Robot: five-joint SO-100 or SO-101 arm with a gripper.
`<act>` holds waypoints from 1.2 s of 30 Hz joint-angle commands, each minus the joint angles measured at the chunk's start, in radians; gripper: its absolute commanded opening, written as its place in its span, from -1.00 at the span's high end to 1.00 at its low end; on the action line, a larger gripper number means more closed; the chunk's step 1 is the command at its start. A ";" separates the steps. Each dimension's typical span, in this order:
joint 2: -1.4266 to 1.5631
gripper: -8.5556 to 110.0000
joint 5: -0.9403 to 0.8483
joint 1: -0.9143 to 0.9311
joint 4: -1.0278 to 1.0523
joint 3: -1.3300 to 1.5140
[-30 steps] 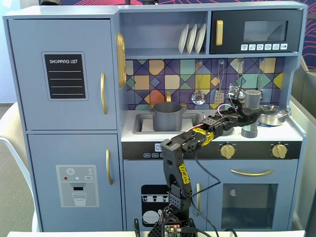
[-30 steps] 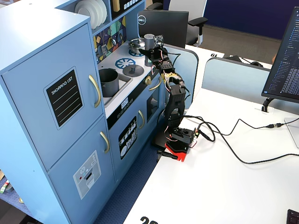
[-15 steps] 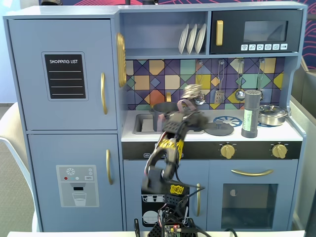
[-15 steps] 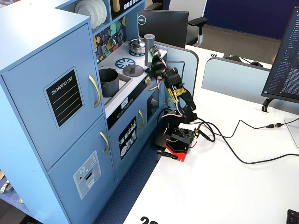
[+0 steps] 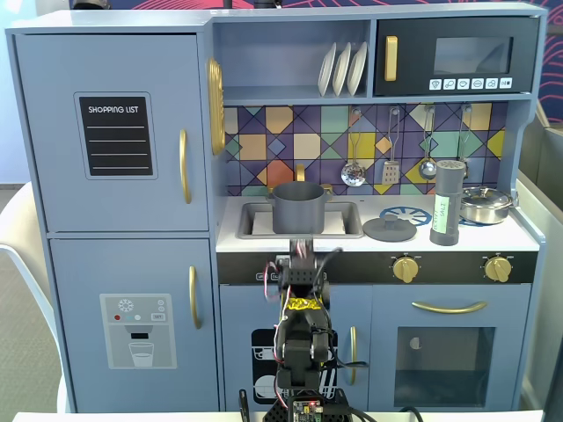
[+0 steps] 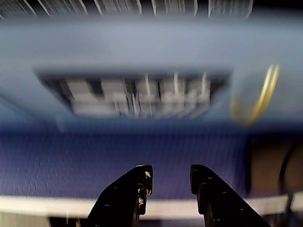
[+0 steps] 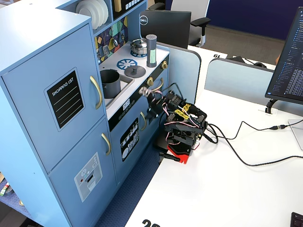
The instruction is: Put salt in the gray recipient
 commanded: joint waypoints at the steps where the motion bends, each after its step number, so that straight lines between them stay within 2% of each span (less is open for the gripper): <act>1: 0.072 0.85 -0.018 0.002 -0.040 0.115; 6: 0.143 0.85 -0.075 0.025 0.012 0.199; 14: 0.224 0.85 -0.067 0.063 0.054 0.287; 16: 0.224 0.85 -0.069 0.054 0.037 0.314; 18: 0.225 0.83 0.023 0.037 0.034 0.321; 25: 0.225 0.80 0.002 -0.048 0.035 0.321; 36: 0.225 0.75 0.000 -0.071 0.035 0.321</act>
